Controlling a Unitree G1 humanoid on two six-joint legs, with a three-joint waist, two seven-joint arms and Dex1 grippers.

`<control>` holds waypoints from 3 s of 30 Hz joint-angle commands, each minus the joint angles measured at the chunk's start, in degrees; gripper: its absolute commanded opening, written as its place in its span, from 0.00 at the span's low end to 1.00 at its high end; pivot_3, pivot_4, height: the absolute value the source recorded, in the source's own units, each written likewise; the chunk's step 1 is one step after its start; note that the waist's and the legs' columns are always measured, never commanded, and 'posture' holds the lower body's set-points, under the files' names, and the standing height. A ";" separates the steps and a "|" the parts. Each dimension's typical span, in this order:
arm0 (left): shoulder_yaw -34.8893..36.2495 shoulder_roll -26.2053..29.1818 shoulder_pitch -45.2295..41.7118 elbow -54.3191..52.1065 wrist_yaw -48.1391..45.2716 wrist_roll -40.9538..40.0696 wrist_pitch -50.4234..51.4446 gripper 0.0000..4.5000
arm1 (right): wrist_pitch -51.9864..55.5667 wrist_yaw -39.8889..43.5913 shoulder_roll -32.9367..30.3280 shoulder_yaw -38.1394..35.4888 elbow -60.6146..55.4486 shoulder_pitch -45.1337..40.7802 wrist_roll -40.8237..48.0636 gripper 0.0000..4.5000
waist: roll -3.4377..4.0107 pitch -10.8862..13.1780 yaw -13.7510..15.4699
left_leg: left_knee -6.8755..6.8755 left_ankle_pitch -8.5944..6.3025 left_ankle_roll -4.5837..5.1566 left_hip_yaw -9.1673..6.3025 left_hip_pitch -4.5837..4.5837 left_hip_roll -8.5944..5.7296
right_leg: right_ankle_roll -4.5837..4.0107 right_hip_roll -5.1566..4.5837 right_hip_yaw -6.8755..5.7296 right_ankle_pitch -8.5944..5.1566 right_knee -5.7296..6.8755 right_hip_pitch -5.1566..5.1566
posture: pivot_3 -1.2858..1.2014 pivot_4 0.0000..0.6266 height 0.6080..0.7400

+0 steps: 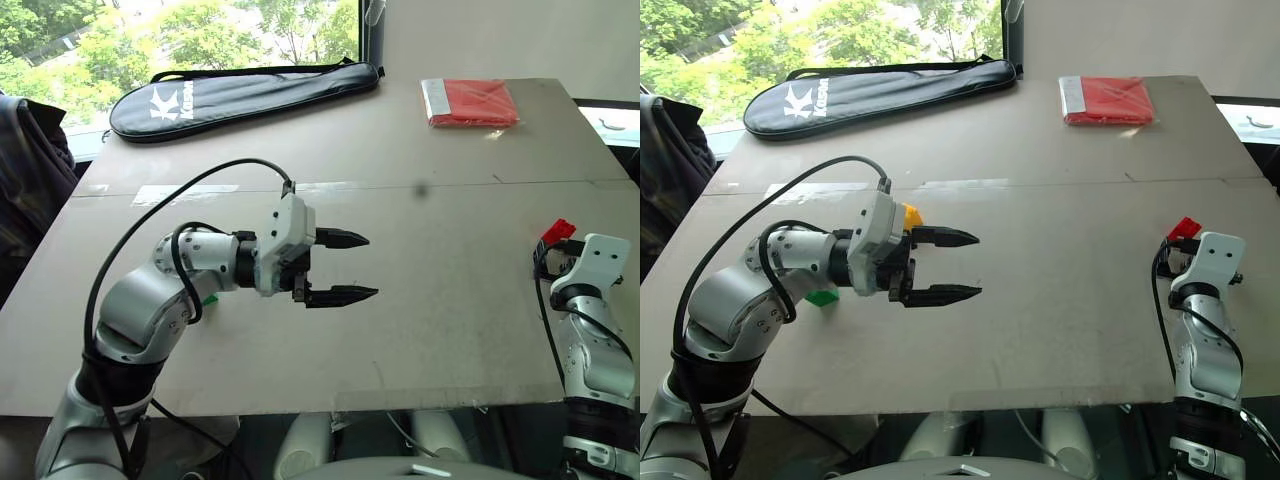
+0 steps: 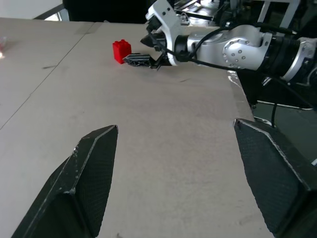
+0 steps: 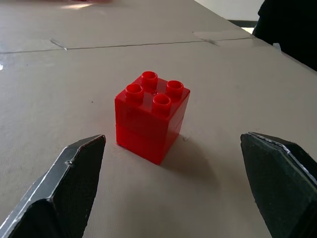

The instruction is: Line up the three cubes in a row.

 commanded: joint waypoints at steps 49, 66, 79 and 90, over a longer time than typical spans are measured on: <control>-0.47 2.02 6.99 -0.99 2.40 10.21 -5.27 0.85 | -21.08 72.29 -18.11 20.60 16.14 -4.56 12.28 0.28 | -0.22 0.13 -1.29 | 0.17 -0.14 0.27 0.38 0.12 0.10 | 0.02 0.22 0.49 0.02 0.34 -0.16 | 0.52 0.24 1.00; -1.15 2.53 16.83 -3.97 3.67 14.02 -10.57 0.85 | -44.38 96.22 -22.54 37.59 50.34 -24.90 16.50 0.28 | -0.36 0.21 -1.05 | 0.23 0.01 -0.01 0.38 0.11 0.14 | -0.02 0.09 0.48 0.05 0.33 -0.18 | 0.52 0.24 1.00; -1.33 2.15 17.47 -4.93 4.95 13.75 -10.17 0.85 | -54.63 96.22 -23.62 48.13 53.76 -28.75 18.98 0.28 | -0.38 0.20 -1.03 | 0.24 0.00 -0.01 0.34 0.09 0.14 | -0.04 0.06 0.40 0.06 0.34 -0.18 | 0.52 0.24 1.00; -1.63 1.86 17.16 -4.78 5.15 13.73 -10.04 0.85 | -52.08 96.22 -23.99 49.16 55.70 -30.36 21.02 0.71 | -0.37 0.20 -0.93 | 0.24 0.00 -0.01 0.31 0.07 0.14 | -0.04 0.05 0.36 0.06 0.34 -0.19 | 0.52 0.24 1.00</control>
